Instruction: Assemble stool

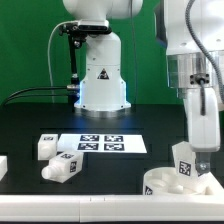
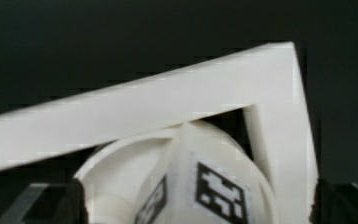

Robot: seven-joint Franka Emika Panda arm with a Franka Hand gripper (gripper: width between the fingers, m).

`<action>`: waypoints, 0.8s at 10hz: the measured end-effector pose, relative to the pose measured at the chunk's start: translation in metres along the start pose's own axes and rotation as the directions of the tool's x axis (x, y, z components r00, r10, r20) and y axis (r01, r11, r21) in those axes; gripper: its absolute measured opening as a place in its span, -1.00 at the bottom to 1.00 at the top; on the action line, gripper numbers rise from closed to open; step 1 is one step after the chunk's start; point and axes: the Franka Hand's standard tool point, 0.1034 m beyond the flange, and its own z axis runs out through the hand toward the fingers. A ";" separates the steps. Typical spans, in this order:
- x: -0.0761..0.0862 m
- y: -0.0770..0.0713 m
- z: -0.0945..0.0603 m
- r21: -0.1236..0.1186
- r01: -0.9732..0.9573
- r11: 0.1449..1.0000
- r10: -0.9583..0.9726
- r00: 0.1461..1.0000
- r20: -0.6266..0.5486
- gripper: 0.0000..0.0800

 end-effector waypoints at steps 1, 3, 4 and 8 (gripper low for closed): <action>-0.001 -0.003 -0.009 -0.002 0.104 0.995 -0.104 0.995 0.013 0.61; -0.003 -0.005 -0.029 0.028 0.344 0.938 -0.345 0.938 0.024 0.62; -0.003 -0.001 -0.029 0.028 0.428 0.903 -0.429 0.903 0.021 0.62; -0.001 0.000 -0.029 0.023 0.669 0.743 -0.669 0.743 0.017 0.62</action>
Offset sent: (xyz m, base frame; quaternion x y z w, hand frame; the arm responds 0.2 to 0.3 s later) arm -0.0265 0.0067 0.0161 0.0101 0.0045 -0.2708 0.9626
